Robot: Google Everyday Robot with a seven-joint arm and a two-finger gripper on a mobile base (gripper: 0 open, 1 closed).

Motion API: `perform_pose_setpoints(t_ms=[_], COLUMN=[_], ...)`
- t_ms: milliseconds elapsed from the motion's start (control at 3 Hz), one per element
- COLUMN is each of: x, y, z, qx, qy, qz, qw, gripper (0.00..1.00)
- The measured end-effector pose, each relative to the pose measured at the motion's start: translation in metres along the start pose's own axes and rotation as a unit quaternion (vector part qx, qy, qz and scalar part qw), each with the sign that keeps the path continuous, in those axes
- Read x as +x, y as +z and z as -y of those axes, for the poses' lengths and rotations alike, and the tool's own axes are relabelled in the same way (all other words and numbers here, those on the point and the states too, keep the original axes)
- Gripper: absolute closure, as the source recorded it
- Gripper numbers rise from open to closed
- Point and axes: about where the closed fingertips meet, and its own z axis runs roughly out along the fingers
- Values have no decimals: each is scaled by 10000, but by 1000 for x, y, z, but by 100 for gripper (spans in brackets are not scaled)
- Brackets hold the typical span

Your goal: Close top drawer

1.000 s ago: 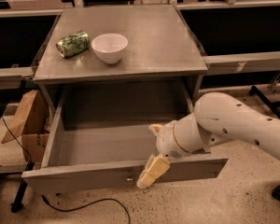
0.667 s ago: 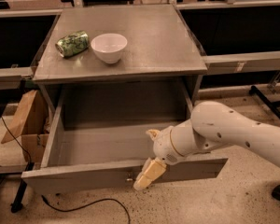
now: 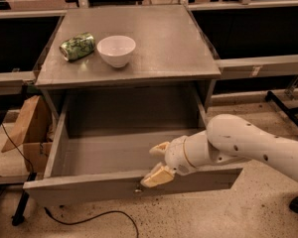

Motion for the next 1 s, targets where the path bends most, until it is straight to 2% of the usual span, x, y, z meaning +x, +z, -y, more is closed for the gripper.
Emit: perform_pose_setpoints(t_ms=[667,1000], x=[-4,-19], y=[0,5], z=[6,15], qx=[77,83], qy=[-48,-167], qz=[73,59], qw=[9999,9998], gripper=[84,100])
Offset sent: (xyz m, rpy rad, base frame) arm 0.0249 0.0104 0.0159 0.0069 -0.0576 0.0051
